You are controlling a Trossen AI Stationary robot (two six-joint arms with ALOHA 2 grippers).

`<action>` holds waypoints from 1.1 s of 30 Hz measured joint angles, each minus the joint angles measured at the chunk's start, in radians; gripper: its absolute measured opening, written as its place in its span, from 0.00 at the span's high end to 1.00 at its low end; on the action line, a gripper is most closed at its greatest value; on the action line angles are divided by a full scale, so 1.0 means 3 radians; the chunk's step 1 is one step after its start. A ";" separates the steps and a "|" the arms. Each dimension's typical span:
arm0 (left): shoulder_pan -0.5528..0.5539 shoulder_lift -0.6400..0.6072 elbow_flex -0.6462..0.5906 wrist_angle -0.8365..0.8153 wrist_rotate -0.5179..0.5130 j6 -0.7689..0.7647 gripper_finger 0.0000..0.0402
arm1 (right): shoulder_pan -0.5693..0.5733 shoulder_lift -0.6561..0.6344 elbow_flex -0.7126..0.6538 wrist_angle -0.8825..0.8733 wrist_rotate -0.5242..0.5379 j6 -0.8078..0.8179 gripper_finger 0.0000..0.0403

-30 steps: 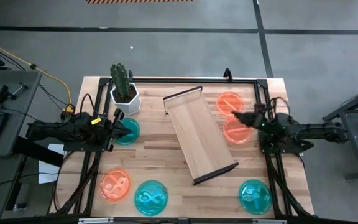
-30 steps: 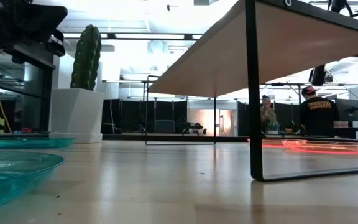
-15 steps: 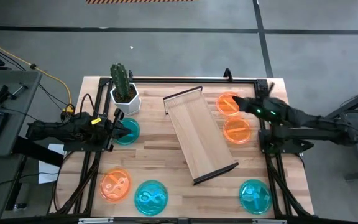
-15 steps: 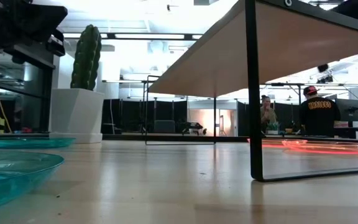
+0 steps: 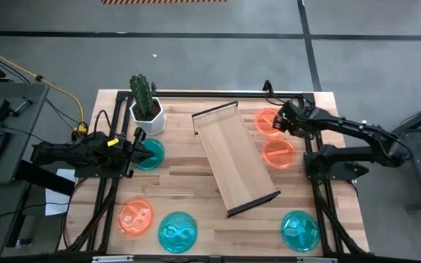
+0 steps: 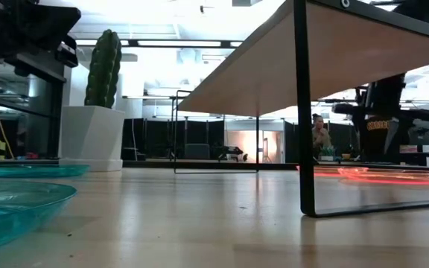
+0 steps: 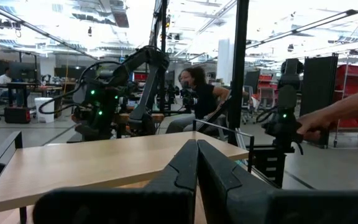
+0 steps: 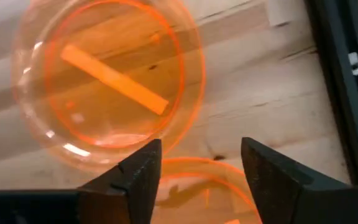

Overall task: Place and stack plates onto a shelf
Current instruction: Put the top orange plate on the shelf

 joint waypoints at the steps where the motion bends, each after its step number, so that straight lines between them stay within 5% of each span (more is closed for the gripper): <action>1: 0.0000 0.0000 0.0000 0.0000 0.0000 -0.0001 1.00 | -0.0014 0.0026 0.0000 0.0063 0.0056 0.0040 0.47; 8: -0.0001 0.0000 0.0000 0.0000 0.0000 0.0000 1.00 | -0.0296 0.0267 0.0000 0.0497 0.0279 -0.0030 0.46; 26: -0.0001 0.0000 0.0000 0.0000 0.0001 -0.0001 1.00 | -0.0878 0.1268 0.0020 0.1341 -0.0143 -0.0774 0.47; 33: -0.0001 0.0000 0.0000 0.0000 0.0001 -0.0001 1.00 | -0.0898 0.1314 0.0020 0.1297 -0.0124 -0.0948 0.66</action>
